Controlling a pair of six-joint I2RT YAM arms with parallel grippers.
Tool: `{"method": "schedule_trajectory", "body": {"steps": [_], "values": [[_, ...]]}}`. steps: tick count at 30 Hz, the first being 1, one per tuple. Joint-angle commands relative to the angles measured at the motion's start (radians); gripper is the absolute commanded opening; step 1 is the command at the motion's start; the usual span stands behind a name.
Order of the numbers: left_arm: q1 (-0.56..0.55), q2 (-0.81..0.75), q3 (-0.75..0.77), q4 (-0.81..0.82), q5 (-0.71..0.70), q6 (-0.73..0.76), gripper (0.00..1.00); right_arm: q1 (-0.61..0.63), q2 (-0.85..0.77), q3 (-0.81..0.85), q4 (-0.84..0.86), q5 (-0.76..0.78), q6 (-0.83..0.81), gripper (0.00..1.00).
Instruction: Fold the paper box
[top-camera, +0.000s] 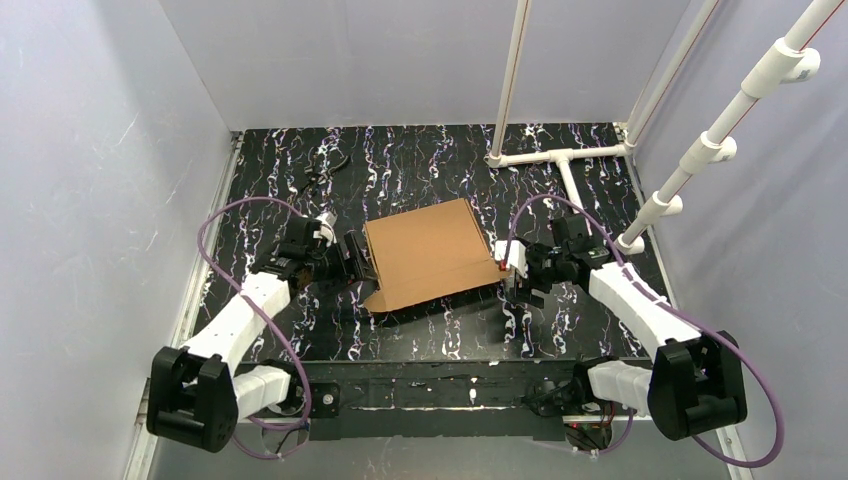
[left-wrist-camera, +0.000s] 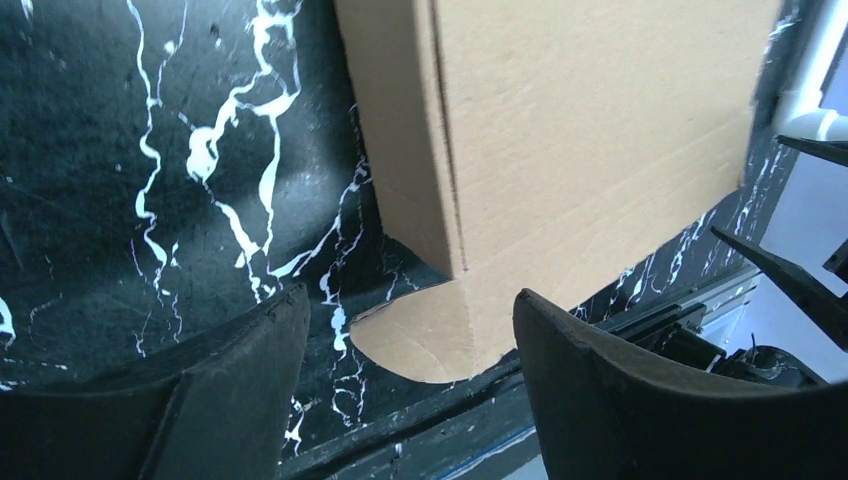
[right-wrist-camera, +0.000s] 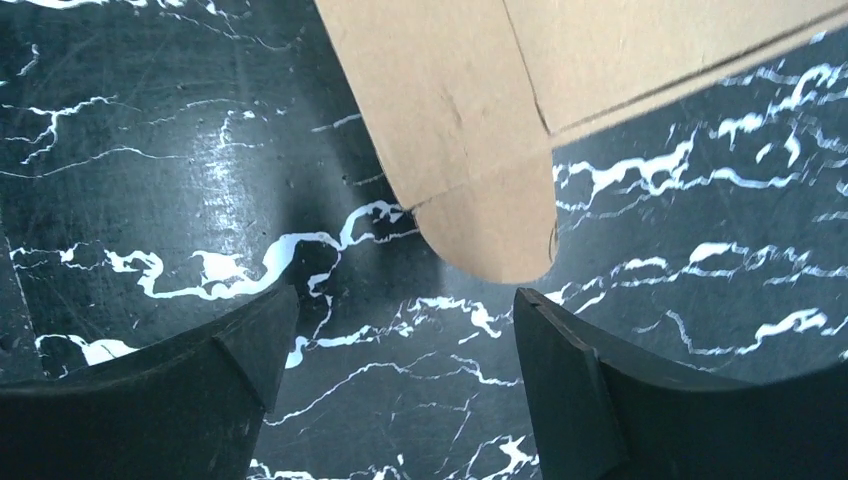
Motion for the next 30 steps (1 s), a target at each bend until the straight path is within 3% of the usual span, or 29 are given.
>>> {"method": "schedule_trajectory", "body": {"steps": [1, 4, 6, 7, 8, 10, 14, 17, 20, 22, 25, 28, 30], "values": [[0.008, -0.091, -0.004, 0.054, -0.015, 0.057, 0.75, 0.000, 0.012, 0.104, -0.003, -0.133, -0.057, 0.89], [0.022, -0.101, -0.036, 0.117, -0.011, 0.014, 0.89, 0.000, 0.088, 0.241, 0.028, -0.205, 0.204, 0.90], [0.046, -0.075, -0.061, 0.186, 0.046, -0.033, 0.91, 0.002, 0.151, 0.317, 0.034, -0.203, 0.328, 0.90], [0.051, -0.057, -0.065, 0.208, 0.071, -0.057, 0.91, 0.005, 0.177, 0.349, -0.002, -0.195, 0.312, 0.90], [0.052, -0.041, -0.063, 0.208, 0.076, -0.070, 0.91, 0.011, 0.192, 0.372, -0.064, -0.194, 0.234, 0.97], [0.053, -0.018, -0.052, 0.188, 0.056, -0.076, 0.91, 0.040, 0.157, 0.356, -0.163, -0.213, 0.025, 0.98], [0.063, 0.053, 0.015, 0.103, -0.027, -0.109, 0.89, 0.243, 0.042, 0.247, -0.113, -0.100, -0.161, 0.98], [0.066, 0.139, 0.061, 0.087, 0.015, -0.178, 0.85, 0.347, 0.130, 0.299, -0.094, -0.023, -0.142, 0.98], [0.066, 0.179, 0.024, 0.199, 0.077, -0.291, 0.72, 0.411, 0.156, 0.305, -0.056, 0.013, -0.056, 0.96], [0.066, 0.184, -0.002, 0.243, 0.080, -0.314, 0.61, 0.411, 0.135, 0.304, -0.046, -0.012, 0.065, 0.90], [0.064, 0.168, -0.044, 0.260, 0.057, -0.329, 0.57, 0.394, 0.068, 0.281, -0.167, -0.032, 0.033, 0.74], [0.053, 0.159, -0.095, 0.305, 0.056, -0.359, 0.53, 0.392, 0.018, 0.174, -0.229, 0.022, -0.037, 0.43], [0.037, 0.163, -0.125, 0.347, 0.053, -0.381, 0.47, 0.394, 0.034, 0.108, -0.202, 0.066, -0.049, 0.30]]}}
